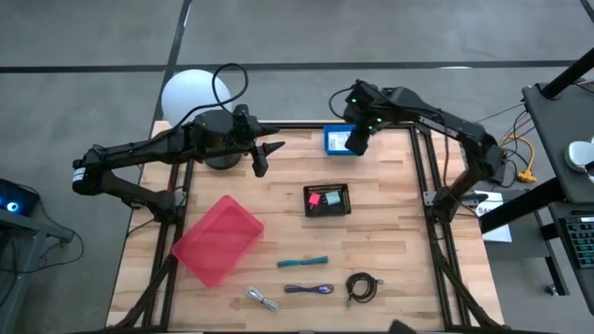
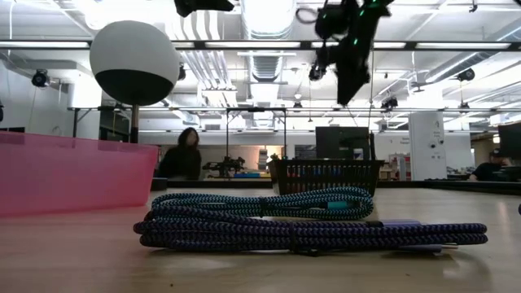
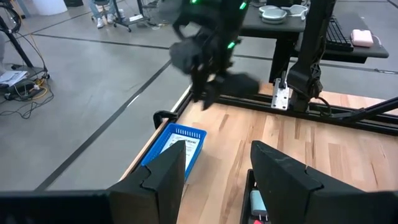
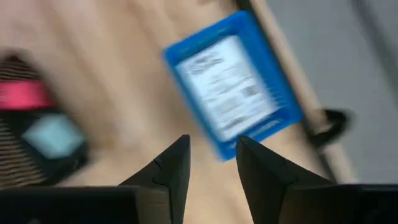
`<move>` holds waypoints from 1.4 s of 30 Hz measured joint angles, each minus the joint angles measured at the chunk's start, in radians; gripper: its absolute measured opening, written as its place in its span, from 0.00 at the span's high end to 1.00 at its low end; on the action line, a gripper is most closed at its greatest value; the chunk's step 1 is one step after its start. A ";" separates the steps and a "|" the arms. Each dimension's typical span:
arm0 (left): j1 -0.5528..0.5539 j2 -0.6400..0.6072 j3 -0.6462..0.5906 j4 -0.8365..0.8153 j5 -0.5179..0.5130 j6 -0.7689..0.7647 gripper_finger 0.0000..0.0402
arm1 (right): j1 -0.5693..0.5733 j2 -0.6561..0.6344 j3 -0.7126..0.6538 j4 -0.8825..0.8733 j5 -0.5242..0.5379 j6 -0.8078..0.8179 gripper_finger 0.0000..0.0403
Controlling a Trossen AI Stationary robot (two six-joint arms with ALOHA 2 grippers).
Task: Pick and place items into bin
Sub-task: Put the black charger cable into the pink bin
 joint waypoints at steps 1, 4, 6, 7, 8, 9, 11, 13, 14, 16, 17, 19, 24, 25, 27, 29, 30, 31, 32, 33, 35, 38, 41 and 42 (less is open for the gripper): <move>0.000 0.000 0.000 0.000 0.001 0.000 0.59 | 0.009 -0.019 0.000 -0.013 -0.038 0.038 0.71; 0.000 0.000 0.000 0.000 0.005 0.000 0.59 | 0.050 -0.076 0.000 -0.030 -0.109 0.144 0.71; 0.000 0.002 0.000 0.000 0.005 0.001 0.59 | 0.090 -0.111 0.000 -0.028 -0.133 0.193 0.71; 0.000 0.002 0.000 -0.003 0.005 0.001 0.59 | 0.112 -0.127 0.000 -0.028 -0.141 0.213 0.71; 0.000 0.002 0.000 -0.008 0.005 0.001 0.59 | 0.137 -0.143 0.000 -0.028 -0.145 0.230 0.71; 0.000 0.002 0.000 -0.014 0.005 0.001 0.59 | 0.164 -0.158 0.000 -0.028 -0.146 0.246 0.71; 0.000 0.002 -0.001 -0.024 0.005 0.002 0.59 | 0.221 -0.185 0.000 -0.028 -0.147 0.274 0.72; 0.000 0.002 -0.003 -0.027 0.005 0.002 0.59 | 0.282 -0.207 0.000 -0.028 -0.147 0.305 0.72; 0.000 0.002 -0.003 -0.026 0.005 0.003 0.59 | 0.314 -0.216 0.000 -0.028 -0.149 0.321 0.72; 0.000 0.002 -0.003 -0.026 0.006 0.010 0.59 | 0.382 -0.231 0.000 -0.028 -0.149 0.363 0.71; 0.000 0.002 -0.003 -0.026 0.006 0.010 0.59 | 0.416 -0.236 0.000 -0.028 -0.149 0.383 0.71; 0.000 0.002 -0.004 -0.026 0.006 0.010 0.59 | 0.489 -0.242 0.000 -0.028 -0.149 0.425 0.70; 0.000 0.002 -0.004 -0.026 0.006 0.010 0.59 | 0.666 -0.235 -0.002 -0.029 -0.149 0.473 0.68; 0.000 0.002 -0.004 -0.026 0.006 0.010 0.59 | 0.697 -0.232 -0.002 -0.030 -0.148 0.475 0.68; 0.000 0.002 -0.004 -0.026 0.006 0.010 0.59 | 0.751 -0.217 -0.009 -0.030 -0.144 0.480 0.67; 0.000 0.002 -0.004 -0.026 0.006 0.010 0.59 | 0.795 -0.201 -0.014 -0.030 -0.138 0.512 0.66; 0.000 0.002 -0.004 -0.026 0.006 0.010 0.59 | 0.812 -0.193 -0.015 -0.030 -0.138 0.535 0.66; 0.000 0.002 -0.004 -0.025 0.006 0.010 0.59 | 0.827 -0.184 -0.016 -0.030 -0.138 0.555 0.65; 0.000 0.002 -0.004 -0.025 0.006 0.010 0.59 | 0.841 -0.173 -0.017 -0.030 -0.138 0.575 0.65; 0.000 0.002 -0.004 -0.025 0.006 0.010 0.59 | 0.853 -0.165 -0.018 -0.031 -0.137 0.597 0.64; 0.000 0.002 -0.004 -0.025 0.006 0.010 0.59 | 0.879 -0.145 -0.021 -0.033 -0.136 0.629 0.63; 0.000 0.002 -0.004 -0.025 0.006 0.010 0.59 | 0.917 -0.119 -0.022 -0.033 -0.137 0.670 0.60; 0.000 0.002 -0.004 -0.025 0.006 0.010 0.59 | 0.963 -0.098 -0.023 -0.033 -0.136 0.701 0.57; 0.000 0.002 -0.004 -0.025 0.006 0.010 0.59 | 0.976 -0.092 -0.025 -0.033 -0.134 0.713 0.56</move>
